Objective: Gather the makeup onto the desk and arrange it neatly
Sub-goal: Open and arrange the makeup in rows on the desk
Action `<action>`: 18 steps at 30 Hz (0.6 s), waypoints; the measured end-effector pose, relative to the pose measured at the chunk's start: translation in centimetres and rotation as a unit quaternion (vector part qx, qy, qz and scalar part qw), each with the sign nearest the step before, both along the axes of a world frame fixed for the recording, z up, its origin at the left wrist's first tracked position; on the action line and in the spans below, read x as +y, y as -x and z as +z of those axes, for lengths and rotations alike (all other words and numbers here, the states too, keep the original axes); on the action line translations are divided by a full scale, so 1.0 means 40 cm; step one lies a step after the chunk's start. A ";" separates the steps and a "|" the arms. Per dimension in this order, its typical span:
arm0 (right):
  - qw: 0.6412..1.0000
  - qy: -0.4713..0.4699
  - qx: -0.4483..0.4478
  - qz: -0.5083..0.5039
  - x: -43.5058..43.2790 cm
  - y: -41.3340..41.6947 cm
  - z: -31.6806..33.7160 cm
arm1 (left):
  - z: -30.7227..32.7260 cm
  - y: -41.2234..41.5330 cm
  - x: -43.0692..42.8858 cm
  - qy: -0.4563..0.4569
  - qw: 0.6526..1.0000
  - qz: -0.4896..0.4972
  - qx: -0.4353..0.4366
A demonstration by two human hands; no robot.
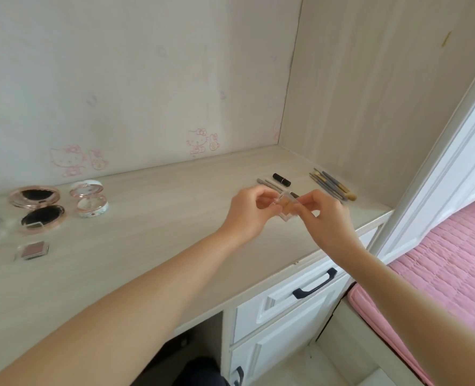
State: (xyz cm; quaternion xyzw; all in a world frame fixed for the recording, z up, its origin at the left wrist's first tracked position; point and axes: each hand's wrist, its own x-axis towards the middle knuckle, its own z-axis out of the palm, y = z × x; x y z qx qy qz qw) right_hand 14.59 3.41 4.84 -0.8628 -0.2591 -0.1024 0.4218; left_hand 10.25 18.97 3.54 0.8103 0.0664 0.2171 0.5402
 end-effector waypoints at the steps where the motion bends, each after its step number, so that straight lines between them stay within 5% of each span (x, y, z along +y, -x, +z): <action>1: 1.000 0.007 0.003 0.007 0.010 0.017 -0.001 | 0.006 0.030 0.008 0.046 0.999 0.008 0.001; 6: 0.994 0.076 -0.046 0.068 0.066 0.096 -0.011 | 0.026 0.167 0.051 0.208 0.978 0.030 -0.001; 18: 0.967 0.103 -0.092 0.216 0.231 0.251 -0.019 | 0.011 0.395 0.201 0.244 0.964 0.105 0.017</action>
